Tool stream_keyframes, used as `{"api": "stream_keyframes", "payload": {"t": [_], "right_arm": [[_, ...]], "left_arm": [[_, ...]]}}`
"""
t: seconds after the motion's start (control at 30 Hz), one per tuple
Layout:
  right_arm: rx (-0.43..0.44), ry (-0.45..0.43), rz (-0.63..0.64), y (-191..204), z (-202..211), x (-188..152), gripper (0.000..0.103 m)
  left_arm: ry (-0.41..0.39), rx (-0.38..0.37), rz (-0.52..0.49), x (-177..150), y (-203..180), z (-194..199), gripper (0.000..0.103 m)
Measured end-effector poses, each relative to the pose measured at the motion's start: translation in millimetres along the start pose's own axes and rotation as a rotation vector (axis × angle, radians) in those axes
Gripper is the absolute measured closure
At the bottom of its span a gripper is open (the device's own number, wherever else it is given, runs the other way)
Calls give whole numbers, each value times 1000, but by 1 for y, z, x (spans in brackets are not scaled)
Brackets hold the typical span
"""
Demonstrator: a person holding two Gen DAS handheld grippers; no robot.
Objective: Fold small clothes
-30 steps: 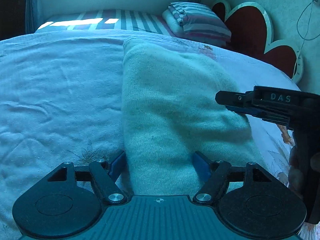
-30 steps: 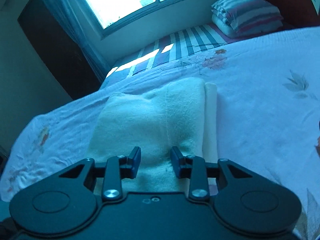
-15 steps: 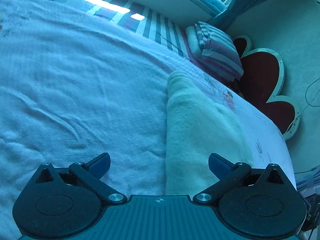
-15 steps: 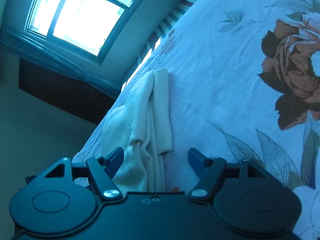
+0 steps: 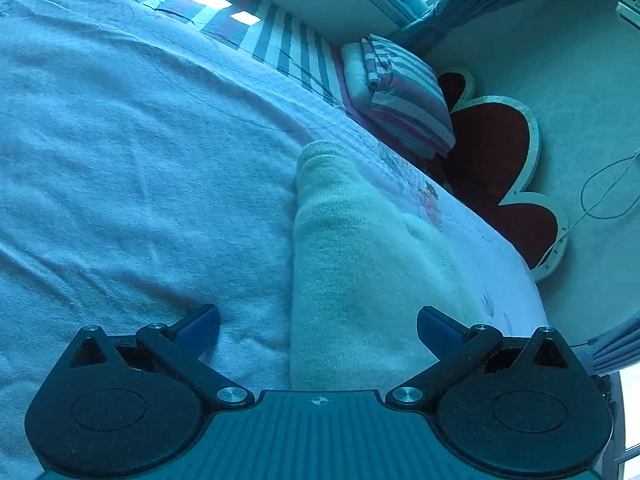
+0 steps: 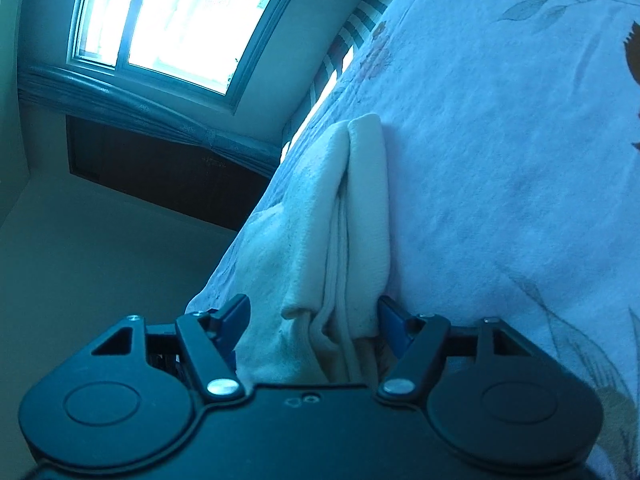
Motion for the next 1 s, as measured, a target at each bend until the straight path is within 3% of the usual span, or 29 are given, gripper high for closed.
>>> {"api": "stream_keyframes", "payload": {"t": [0.33,0.43,0.47,0.5,0.63,0.73,0.83,0.87,0.9,1.0], "right_arm": [[33,16,-32,-1,-11,10,34],[11,15,-36,-3,-10,9,45],[-7,21,-37,-6,-7,7,60],[-35,27,-43,-10,-4,5,67],[-30,37,-42,-12,-2,3,68],[-41,64,-40,-9,-12,2,68],[-51,80,-35,-7,-17,2,69],[-50,78,-36,-6,-16,2,70],[-52,77,-33,-6,-16,2,70],[-63,78,-22,-5,-17,0,72]], "left_arm": [[61,-85,-28,-5,-17,-9,0],[73,-107,-28,-6,-24,-12,1],[68,-102,-38,-6,-26,-13,5],[64,-90,-47,-6,-27,-14,8],[87,-101,-36,-5,-24,-15,24],[96,-113,-16,-4,-19,-17,30],[120,-116,12,-5,-15,-21,46],[129,-119,12,-5,-13,-22,59],[141,-124,8,-7,-13,-24,63],[149,-138,18,-10,-12,-26,65]]}}
Point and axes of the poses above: each gripper's, at about its wrist camera, not at the fingertips, and z roughly against the way its jaws point, y to its left, x to its top, the point moved 5 cm from there along -z, roughly the way its jaws point, and after that the axes turned 14 degrees about x, right-handed, at the moved point
